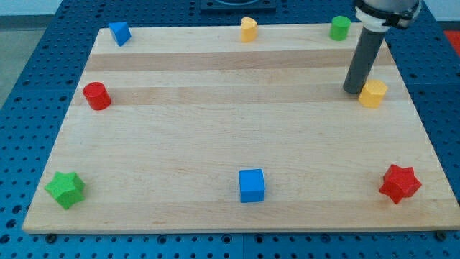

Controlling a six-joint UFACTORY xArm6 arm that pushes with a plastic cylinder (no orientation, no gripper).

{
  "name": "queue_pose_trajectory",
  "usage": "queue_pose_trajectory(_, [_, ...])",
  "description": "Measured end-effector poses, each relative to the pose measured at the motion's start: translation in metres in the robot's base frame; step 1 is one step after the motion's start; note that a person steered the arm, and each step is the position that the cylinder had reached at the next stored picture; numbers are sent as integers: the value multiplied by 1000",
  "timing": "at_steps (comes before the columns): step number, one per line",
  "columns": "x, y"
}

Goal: Move the arm above the yellow hexagon

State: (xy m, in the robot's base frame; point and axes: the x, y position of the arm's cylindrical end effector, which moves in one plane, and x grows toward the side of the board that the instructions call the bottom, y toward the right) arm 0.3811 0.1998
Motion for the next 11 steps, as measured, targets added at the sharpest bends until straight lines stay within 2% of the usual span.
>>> queue_pose_trajectory(1, [0,-5])
queue_pose_trajectory(2, [-1,-48])
queue_pose_trajectory(4, [0,-177])
queue_pose_trajectory(6, [14,-230])
queue_pose_trajectory(7, [-16,-207])
queue_pose_trajectory(8, [-57,-155])
queue_pose_trajectory(9, [-63,-116])
queue_pose_trajectory(11, [-61,5])
